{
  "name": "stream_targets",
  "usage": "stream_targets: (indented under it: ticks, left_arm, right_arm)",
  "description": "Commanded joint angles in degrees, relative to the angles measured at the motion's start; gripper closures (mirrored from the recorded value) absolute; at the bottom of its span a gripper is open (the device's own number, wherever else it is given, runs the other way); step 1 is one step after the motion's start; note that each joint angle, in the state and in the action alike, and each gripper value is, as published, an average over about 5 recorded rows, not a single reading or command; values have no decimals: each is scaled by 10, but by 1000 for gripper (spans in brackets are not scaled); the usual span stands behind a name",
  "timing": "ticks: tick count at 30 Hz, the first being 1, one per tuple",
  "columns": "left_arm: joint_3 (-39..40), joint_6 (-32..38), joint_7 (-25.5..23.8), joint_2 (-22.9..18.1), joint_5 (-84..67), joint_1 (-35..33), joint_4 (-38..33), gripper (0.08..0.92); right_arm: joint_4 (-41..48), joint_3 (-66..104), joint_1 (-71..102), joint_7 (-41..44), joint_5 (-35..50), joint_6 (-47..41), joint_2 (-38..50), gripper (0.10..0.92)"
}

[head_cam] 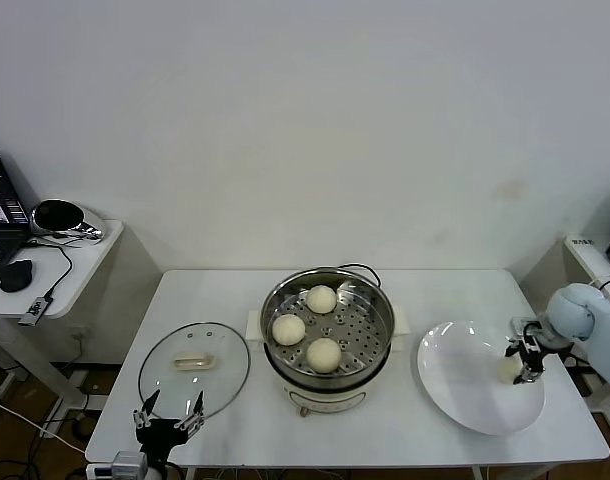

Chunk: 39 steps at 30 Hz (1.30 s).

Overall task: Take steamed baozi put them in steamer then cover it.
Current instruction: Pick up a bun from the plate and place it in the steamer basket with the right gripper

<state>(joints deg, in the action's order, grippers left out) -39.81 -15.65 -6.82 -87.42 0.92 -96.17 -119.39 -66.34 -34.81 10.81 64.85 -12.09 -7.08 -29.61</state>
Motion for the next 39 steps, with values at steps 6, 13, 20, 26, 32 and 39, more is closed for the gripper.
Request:
stream_targets:
  ticks: [6, 13, 20, 26, 32, 39]
  left_arm:
    - [0, -12, 2, 10, 6, 6, 1, 177]
    - [-1, -18, 7, 14, 15, 16, -6, 177]
    - [-4, -17, 5, 12, 1, 23, -9, 177]
    - [-3, -17, 2, 14, -6, 25, -8, 177]
    - [-7, -18, 0, 15, -13, 26, -13, 177]
    - [-15, -18, -2, 15, -24, 24, -14, 177]
  right_arm:
    - [-107, -236, -324, 43, 183, -63, 1, 432]
    - [-117, -358, -500, 44, 347, -118, -97, 431]
    - [-138, -440, -582, 19, 430, -153, -197, 427]
    - [-125, -477, -578, 4, 438, -164, -272, 428]
    - [-97, -478, -533, -4, 415, -173, -320, 428]
    - [-75, -474, -488, -14, 382, -178, -344, 425]
